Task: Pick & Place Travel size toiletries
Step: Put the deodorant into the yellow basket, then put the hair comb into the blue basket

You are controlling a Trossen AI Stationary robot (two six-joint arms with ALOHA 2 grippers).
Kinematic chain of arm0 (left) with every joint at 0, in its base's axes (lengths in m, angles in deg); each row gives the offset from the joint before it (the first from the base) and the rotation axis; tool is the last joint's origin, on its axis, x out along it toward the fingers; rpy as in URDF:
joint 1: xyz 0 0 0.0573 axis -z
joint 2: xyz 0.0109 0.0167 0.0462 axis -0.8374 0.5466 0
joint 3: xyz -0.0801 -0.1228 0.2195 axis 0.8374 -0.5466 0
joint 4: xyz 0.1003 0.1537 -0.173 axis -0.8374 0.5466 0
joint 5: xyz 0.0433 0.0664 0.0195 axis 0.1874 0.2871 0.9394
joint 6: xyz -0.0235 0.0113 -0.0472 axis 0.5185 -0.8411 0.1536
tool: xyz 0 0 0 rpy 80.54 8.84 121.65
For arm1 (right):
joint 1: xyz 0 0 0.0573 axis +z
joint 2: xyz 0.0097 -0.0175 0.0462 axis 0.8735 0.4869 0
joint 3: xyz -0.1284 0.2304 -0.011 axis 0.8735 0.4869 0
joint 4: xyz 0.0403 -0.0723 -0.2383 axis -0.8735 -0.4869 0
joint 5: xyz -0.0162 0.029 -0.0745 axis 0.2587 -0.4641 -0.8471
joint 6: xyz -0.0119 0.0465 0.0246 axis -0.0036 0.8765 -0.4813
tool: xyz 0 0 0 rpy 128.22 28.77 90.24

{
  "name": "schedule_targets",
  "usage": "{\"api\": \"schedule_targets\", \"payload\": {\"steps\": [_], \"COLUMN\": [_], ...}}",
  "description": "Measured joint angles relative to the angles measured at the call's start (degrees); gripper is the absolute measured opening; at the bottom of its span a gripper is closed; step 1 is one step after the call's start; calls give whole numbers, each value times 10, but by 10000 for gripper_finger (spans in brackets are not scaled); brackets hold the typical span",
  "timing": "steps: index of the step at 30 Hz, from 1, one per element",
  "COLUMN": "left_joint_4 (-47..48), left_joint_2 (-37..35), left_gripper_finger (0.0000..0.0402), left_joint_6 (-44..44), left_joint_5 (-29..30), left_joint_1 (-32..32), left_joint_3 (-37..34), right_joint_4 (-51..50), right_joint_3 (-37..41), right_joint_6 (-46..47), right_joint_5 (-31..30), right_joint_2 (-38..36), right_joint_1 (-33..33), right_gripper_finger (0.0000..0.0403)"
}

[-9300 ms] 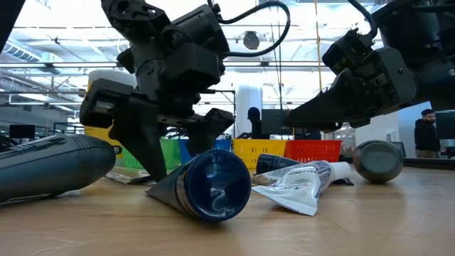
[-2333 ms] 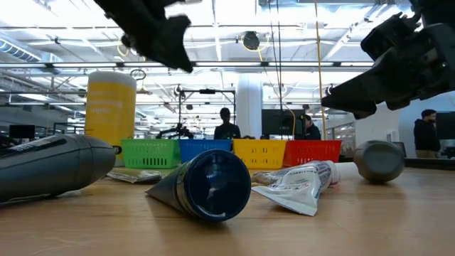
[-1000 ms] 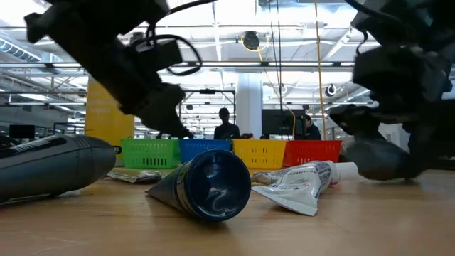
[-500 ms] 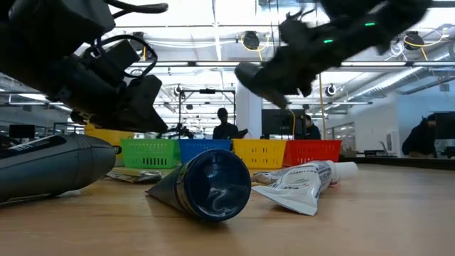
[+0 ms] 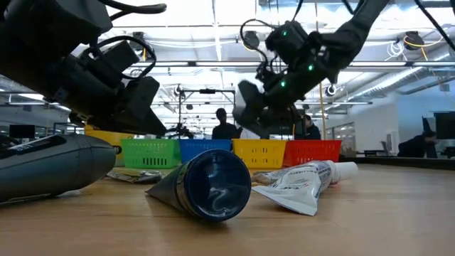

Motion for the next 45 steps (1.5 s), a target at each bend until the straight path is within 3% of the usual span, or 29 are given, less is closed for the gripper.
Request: {"api": "schedule_targets", "payload": {"steps": [10, 26, 38, 45], "left_joint_4": [-1, -2, -2, -4], "left_joint_2": [0, 0, 0, 0], "left_gripper_finger": [218, 218, 218, 218], "left_joint_6": [0, 0, 0, -10], "left_joint_5": [-2, -11, -24, -30], "left_joint_1": [7, 7, 7, 7], "left_joint_3": [0, 0, 0, 0], "right_joint_4": [3, -3, -17, 7], "right_joint_3": [0, 1, 1, 28], "right_joint_6": [30, 27, -53, -157], "right_joint_5": [4, 16, 17, 95], "right_joint_2": [39, 37, -47, -109], "right_joint_1": [-9, -8, -1, 94], "right_gripper_finger": [232, 235, 235, 235]}}
